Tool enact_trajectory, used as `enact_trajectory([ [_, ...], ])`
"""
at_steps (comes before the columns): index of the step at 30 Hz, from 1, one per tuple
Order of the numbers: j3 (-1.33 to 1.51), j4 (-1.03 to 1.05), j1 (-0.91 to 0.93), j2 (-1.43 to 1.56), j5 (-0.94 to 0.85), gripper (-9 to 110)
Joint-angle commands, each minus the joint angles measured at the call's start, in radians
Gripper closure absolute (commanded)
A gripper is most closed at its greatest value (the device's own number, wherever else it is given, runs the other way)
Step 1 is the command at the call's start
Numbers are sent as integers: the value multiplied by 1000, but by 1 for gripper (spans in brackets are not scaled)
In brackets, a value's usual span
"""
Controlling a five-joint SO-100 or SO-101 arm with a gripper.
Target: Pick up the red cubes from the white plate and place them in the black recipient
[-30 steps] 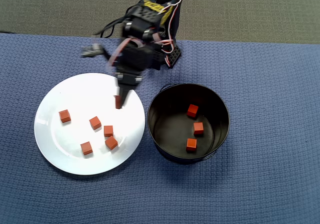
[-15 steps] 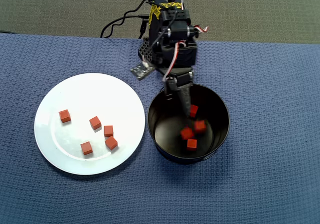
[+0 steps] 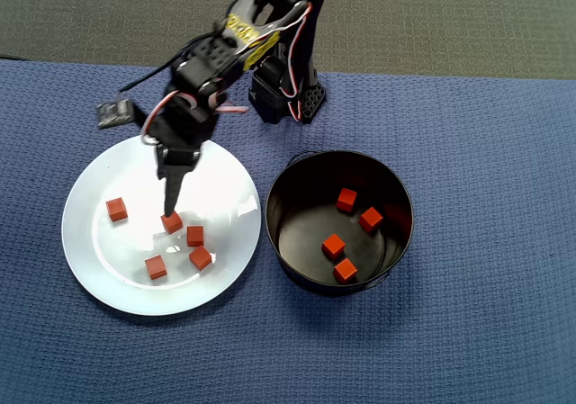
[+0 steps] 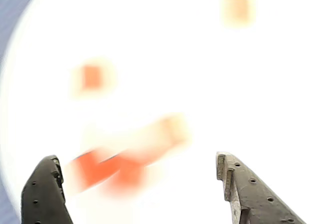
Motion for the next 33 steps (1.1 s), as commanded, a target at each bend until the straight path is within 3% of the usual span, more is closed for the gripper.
enact_trajectory([
  [1,-3,-152,89,-81,-124,70],
  [11,-104,-206,138,-253,-117,77],
  [33,-466,-18,115,-565,-69,79],
])
